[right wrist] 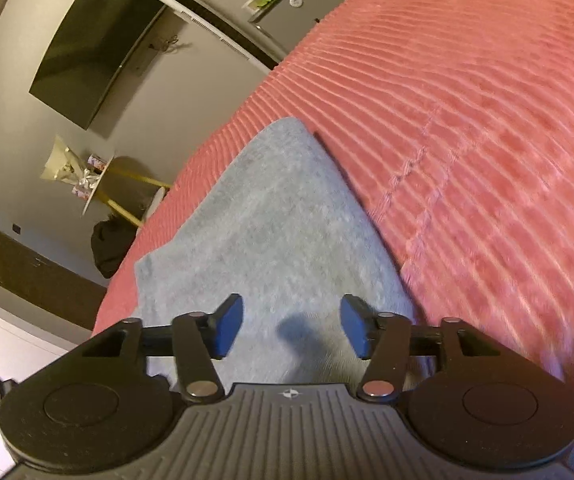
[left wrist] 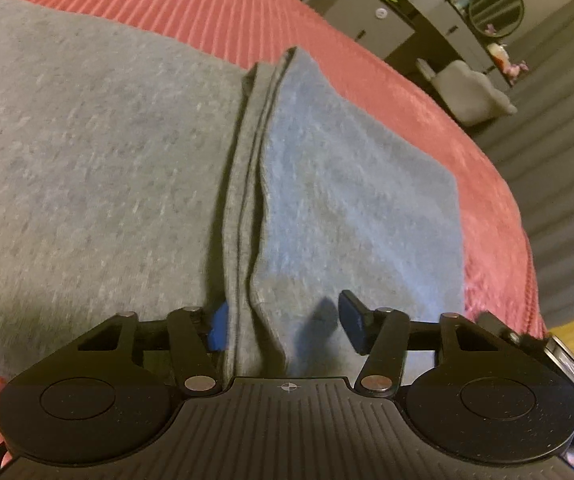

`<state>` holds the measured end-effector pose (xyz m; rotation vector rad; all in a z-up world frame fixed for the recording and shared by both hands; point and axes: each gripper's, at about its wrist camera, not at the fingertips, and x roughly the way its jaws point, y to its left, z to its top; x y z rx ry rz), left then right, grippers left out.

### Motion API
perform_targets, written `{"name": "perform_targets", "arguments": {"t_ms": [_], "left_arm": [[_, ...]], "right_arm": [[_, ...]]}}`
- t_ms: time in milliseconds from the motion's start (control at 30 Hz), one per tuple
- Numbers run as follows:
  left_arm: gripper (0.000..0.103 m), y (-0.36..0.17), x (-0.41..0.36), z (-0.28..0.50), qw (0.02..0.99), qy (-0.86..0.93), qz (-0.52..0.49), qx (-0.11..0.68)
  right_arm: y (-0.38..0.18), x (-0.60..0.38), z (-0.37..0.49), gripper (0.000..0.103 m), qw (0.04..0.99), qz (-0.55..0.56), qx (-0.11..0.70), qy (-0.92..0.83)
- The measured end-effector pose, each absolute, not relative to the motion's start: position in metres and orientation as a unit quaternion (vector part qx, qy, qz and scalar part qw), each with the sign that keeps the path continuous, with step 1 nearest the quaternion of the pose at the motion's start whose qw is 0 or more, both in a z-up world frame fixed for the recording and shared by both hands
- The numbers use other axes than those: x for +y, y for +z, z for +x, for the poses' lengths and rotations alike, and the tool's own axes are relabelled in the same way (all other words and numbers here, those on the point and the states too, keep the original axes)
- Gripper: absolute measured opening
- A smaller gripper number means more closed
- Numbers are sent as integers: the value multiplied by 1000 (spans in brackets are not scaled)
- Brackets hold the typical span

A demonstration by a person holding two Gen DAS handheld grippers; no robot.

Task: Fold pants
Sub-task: 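Hold the seam with the left gripper and pull it along the pants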

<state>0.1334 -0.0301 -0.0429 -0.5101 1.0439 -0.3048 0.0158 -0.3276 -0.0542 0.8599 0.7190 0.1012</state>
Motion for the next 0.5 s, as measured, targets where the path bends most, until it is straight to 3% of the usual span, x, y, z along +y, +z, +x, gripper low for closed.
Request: {"name": "perform_targets", "arguments": {"t_ms": [67,100,233,500], "left_arm": [[26,-43,-29,133,829,-127,-233,493],[23,-44,-28,132,828,-127,-235,494],[19,-41,-19,124,826,-128,-254,486],[18,-22,-33,114,857,-125,-186,464]], "right_arm": [[-52,-323,10,67,846,405,343,58],[-51,-320,7,68,844,405,346,63],[-49,-315,4,70,838,402,360,75],[-48,-319,4,74,846,391,358,59]]}}
